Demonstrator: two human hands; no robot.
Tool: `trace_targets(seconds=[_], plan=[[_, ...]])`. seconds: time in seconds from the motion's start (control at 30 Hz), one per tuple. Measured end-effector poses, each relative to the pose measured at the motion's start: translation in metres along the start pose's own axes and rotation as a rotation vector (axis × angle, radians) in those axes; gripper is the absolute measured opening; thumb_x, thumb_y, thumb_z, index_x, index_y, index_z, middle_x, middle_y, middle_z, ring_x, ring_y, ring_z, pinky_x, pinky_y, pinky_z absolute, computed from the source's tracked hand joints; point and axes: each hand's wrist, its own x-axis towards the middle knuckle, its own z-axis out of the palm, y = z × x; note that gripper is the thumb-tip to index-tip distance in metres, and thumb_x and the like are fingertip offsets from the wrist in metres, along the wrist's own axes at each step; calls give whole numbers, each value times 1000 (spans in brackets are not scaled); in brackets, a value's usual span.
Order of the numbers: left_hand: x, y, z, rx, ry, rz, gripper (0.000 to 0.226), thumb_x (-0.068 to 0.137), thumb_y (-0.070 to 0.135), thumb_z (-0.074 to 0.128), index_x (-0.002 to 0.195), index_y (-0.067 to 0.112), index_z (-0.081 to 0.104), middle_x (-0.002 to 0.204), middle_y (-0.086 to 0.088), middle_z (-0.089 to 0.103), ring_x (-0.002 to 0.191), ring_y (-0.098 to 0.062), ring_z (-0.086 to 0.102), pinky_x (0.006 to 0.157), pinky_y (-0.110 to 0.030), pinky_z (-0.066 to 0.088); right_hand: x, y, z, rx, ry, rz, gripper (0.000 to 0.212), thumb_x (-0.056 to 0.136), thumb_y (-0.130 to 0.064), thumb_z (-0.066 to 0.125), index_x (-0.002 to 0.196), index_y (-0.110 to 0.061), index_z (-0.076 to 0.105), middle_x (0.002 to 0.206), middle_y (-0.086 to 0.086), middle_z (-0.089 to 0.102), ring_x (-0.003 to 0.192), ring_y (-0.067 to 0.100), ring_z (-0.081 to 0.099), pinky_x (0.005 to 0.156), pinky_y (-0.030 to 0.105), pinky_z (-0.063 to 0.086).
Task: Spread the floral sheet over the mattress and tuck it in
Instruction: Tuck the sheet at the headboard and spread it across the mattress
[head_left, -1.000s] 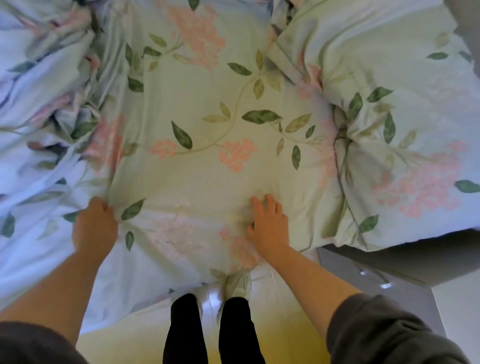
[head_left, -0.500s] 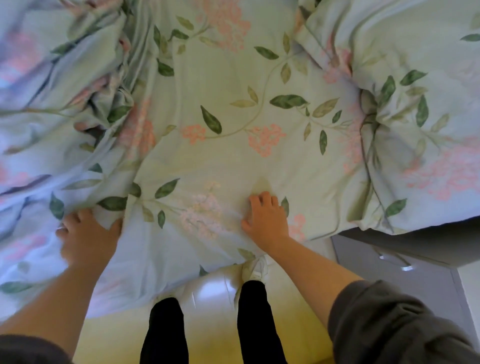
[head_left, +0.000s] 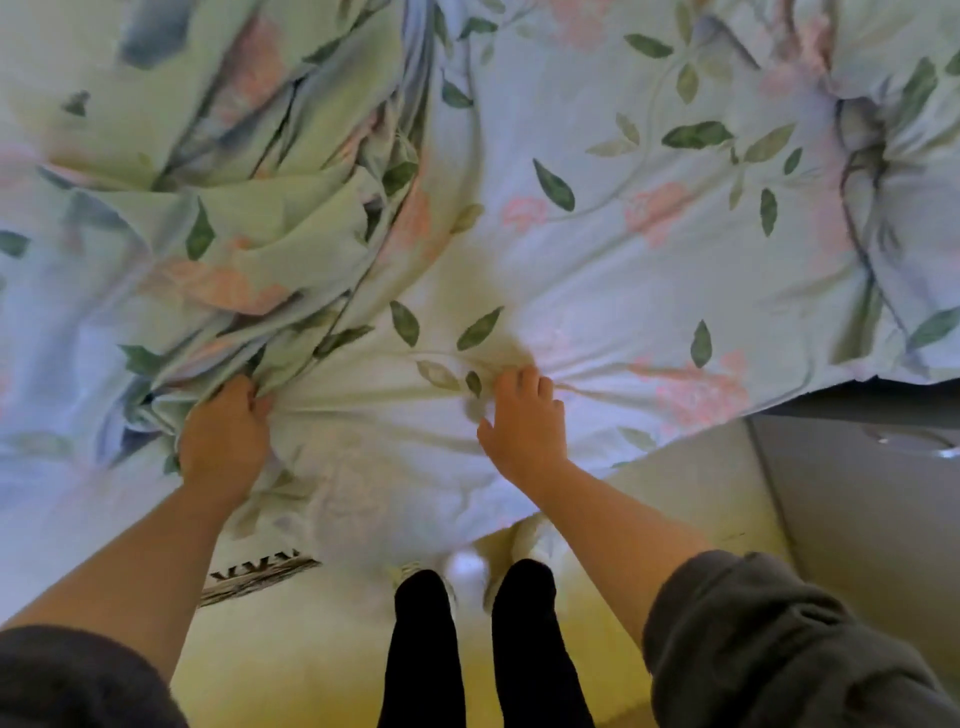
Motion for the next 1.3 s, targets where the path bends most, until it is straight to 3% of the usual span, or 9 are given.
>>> trace_targets(seconds=[0.3,0.4,0.5,0.6,0.7,0.83,0.93,1.07,1.3], plan=[[-23,-19,-6,-79,24,143,13,91,28,49,92,15,53,87,-8,59,83,-32,56,69,-41,47,-12,-24,8,-63,-4,-45,47,85,-30,59,125,-11,44,128,14,43,114,33,44,87,40,44],[-50,-62,-18,-69,29,52,21,93,27,46,74,17,46,65,-3,52,62,-27,53,57,-35,46,-28,-60,10,23,-69,-276,40,88,-27,55,125,-14,46,125,9,47,113,29,47,86,38,42],[-71,-122,-27,-5,-145,-233,25,95,29,42,82,13,55,72,-8,56,70,-31,54,65,-34,44,-51,-120,20,56,-156,-577,40,89,-23,51,128,-14,47,125,9,49,113,29,49,87,39,42],[-58,-159,-26,-479,-266,-615,31,93,30,48,105,3,58,90,-15,64,86,-33,61,76,-37,49,-59,-171,23,98,-64,-700,47,86,-19,56,132,-16,46,135,10,45,122,32,44,94,44,42],[0,-168,-46,-1087,-229,-736,39,94,27,52,125,4,46,108,-15,63,86,-26,62,77,-41,51,-40,-233,15,35,42,-672,76,85,-35,64,148,-27,23,156,14,19,143,37,19,110,55,27],[76,-148,-87,-1143,7,-532,58,86,38,57,135,13,40,130,-13,54,114,-33,56,96,-50,48,11,-290,-3,-48,103,-467,104,74,-57,68,151,-40,-1,160,15,-4,145,42,5,108,64,21],[110,-151,-128,-1008,214,-224,46,93,32,53,134,12,46,132,-13,54,117,-28,52,95,-35,44,48,-325,-26,204,79,-379,85,75,-63,63,147,-33,27,156,9,19,138,36,29,104,54,36],[150,-173,-159,-883,290,-188,29,95,35,49,110,12,57,95,-8,62,99,-27,57,73,-25,37,96,-335,-77,269,509,-194,51,80,-45,60,122,-18,52,127,8,50,117,31,48,92,46,43],[184,-143,-153,-701,6,-32,97,65,58,57,149,28,18,140,-20,39,125,-36,44,104,-48,37,148,-308,-123,93,268,31,85,80,-63,56,148,-43,9,160,6,-4,143,38,13,104,65,29]])
